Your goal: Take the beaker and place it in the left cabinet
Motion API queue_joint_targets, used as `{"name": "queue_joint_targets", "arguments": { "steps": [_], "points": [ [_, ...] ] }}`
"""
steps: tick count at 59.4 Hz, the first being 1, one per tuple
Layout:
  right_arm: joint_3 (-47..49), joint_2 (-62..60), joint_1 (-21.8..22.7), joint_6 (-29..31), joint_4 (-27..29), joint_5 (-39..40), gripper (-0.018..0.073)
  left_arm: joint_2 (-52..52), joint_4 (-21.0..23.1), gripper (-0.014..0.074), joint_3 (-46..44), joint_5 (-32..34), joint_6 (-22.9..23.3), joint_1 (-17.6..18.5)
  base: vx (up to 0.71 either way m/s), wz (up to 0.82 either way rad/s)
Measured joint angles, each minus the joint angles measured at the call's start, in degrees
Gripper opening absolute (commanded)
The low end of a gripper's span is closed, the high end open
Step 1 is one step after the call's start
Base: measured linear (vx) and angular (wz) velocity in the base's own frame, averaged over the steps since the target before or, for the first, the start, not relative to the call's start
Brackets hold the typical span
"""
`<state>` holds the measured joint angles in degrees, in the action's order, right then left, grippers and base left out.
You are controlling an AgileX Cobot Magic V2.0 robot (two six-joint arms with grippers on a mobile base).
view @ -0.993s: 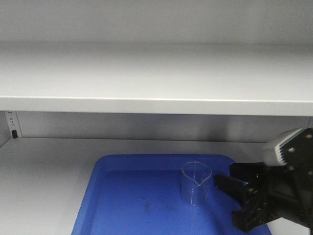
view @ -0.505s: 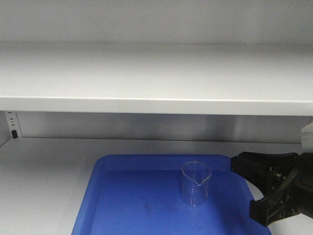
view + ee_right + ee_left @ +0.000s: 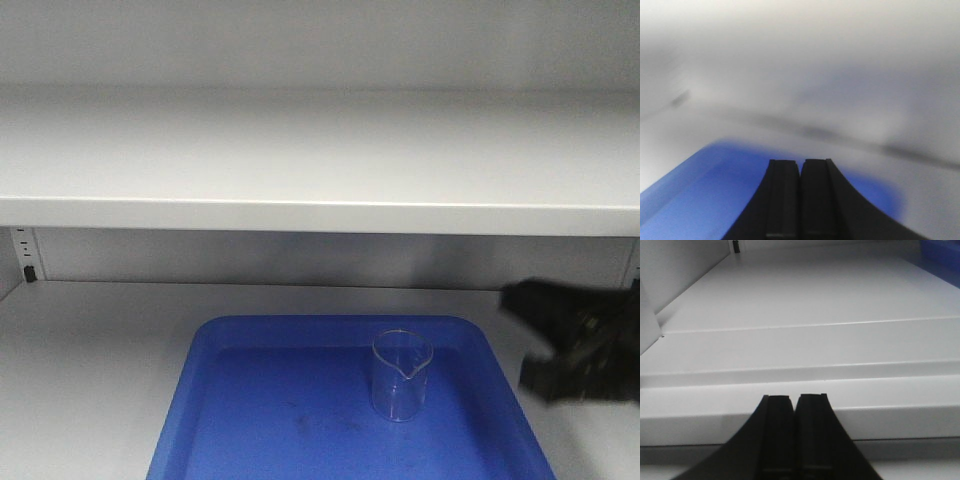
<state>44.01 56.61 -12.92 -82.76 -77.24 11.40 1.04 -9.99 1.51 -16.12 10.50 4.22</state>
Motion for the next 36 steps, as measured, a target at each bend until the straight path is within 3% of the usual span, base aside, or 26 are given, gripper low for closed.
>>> {"name": "queue_joint_targets", "arguments": {
  "steps": [2,3,4,9,21,28,36],
  "points": [
    [0.1,0.0,0.0,5.2,7.4,-3.3,-0.0008,0.0,0.0,0.0004,0.0,0.0,0.0,0.0,0.00,0.00],
    [0.1,0.0,0.0,12.9,12.7,-5.6,-0.0008,0.0,0.0,0.0004,0.0,0.0,0.0,0.0,0.00,0.00],
    [0.1,-0.1,0.0,14.9,16.2,-7.1,-0.0008,0.0,0.0,0.0004,0.0,0.0,0.0,0.0,0.00,0.00],
    [0.1,-0.6,0.0,38.2,34.9,-14.0,-0.0008,0.0,0.0,0.0004,0.0,0.0,0.0,0.0,0.00,0.00],
    [0.4,-1.6,0.0,74.9,66.1,-24.7,-0.0008,0.0,0.0,0.0004,0.0,-0.1,0.0,0.0,0.00,0.00],
    [-0.1,-0.7,0.0,85.0,76.6,-28.0,-0.0008,0.0,0.0,0.0004,0.0,-0.1,0.0,0.0,0.00,0.00],
    [-0.4,-3.9,0.0,88.5,80.2,-27.1,-0.0008,0.0,0.0,0.0004,0.0,-0.1,0.0,0.0,0.00,0.00]
  ]
}}
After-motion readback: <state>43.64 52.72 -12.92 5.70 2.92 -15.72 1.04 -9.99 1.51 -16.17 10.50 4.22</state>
